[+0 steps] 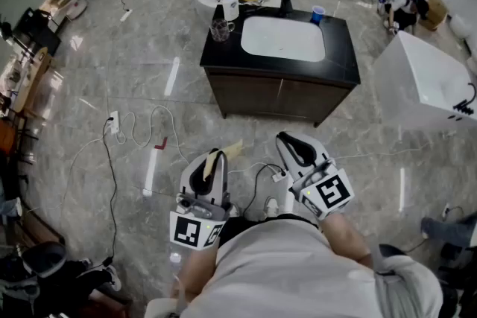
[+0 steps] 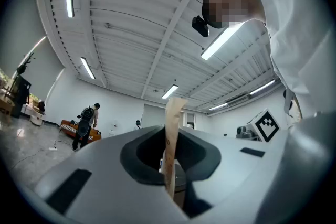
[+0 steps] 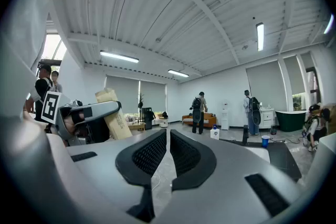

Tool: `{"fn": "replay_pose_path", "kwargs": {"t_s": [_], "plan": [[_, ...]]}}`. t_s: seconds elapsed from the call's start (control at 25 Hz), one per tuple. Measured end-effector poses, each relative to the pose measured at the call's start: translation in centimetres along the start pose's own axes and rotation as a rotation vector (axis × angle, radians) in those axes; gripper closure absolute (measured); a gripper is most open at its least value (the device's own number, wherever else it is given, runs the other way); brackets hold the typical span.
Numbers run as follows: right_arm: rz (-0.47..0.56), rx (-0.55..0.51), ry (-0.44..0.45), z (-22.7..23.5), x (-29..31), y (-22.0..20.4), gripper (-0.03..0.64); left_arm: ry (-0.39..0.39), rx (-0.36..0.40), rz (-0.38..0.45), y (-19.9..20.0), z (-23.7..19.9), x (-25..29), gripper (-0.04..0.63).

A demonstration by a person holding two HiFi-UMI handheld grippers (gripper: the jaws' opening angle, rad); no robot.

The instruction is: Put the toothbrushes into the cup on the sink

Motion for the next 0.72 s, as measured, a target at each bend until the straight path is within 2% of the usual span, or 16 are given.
{"fn": "replay_pose_path", "kwargs": {"t_s": [0.4, 0.72], "plan": [[0.004, -0.011, 0.008, -0.1, 1.1, 0.2, 0.568, 0.072, -0.005, -0.015, -0.2, -2.8, -1.0, 0.566], [0.019, -0.014, 0.008, 1.7, 0.7, 0.2, 0.566, 0.112, 0.007, -0.013, -0.5, -2.9, -0.5, 0.566]]}}
Point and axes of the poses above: the fingertips, and each gripper's own axes: x forward along the fingers, z to its right, y out of its top, the point moved 4 cm from there along -x, backward along the fingers, and after that the axes turned 1 degree about y, right-handed, at the moved point
